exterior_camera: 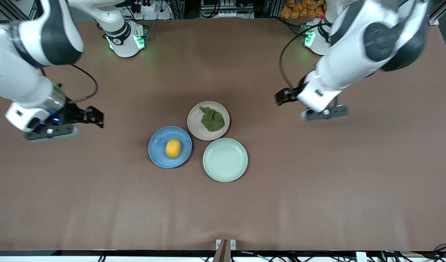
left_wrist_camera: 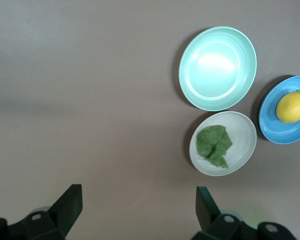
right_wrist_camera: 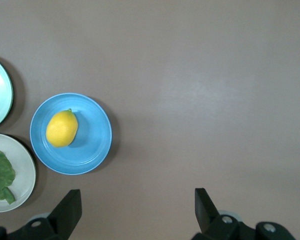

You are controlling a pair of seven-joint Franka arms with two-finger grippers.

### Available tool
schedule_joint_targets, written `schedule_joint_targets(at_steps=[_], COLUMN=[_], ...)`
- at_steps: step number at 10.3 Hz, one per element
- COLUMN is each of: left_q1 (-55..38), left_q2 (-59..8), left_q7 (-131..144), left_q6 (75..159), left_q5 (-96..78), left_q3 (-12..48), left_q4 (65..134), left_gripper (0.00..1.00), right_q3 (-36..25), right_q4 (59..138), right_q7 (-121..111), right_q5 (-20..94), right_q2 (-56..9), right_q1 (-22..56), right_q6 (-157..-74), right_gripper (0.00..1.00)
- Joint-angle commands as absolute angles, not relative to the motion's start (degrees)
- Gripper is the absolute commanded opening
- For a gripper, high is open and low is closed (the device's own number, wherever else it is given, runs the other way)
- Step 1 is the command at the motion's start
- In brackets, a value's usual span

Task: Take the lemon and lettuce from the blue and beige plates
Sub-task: 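Reach the right gripper to the lemon while the left gripper reaches the lettuce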

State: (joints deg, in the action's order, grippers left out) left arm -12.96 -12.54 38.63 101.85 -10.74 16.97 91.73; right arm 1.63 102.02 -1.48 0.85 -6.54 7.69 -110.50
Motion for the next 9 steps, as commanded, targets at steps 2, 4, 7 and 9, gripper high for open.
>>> schedule_joint_targets(at_steps=[2,4,7,9], left_q1=[-18.4,-20.6,-24.3,-27.5], left_q2=[-20.8,-25.6,-32.1,-35.2], left_q7=[49.5,53.3,59.0,63.6], left_q6=[109.8,113.8,123.8,129.6], left_q5=[-14.9,-15.6,-17.6,-17.5], left_q3=[16.7,16.8,16.7,16.7], left_q4=[90.8,90.7,90.7,90.7], left_gripper=[1.00,1.00,1.00,1.00], right_q3=[4.4,4.4,4.4,4.4], right_q4=[102.3,102.0,101.2,101.2], right_q7=[-0.6,6.8,12.7,13.3], right_q5=[1.2,2.3,2.5,2.4], right_q2=[-11.2,-14.5,-20.0,-24.2], right_q1=[7.6,10.5,14.1,16.9], right_q6=[-112.7,-115.0,-120.2,-125.5], right_gripper=[1.00,1.00,1.00,1.00])
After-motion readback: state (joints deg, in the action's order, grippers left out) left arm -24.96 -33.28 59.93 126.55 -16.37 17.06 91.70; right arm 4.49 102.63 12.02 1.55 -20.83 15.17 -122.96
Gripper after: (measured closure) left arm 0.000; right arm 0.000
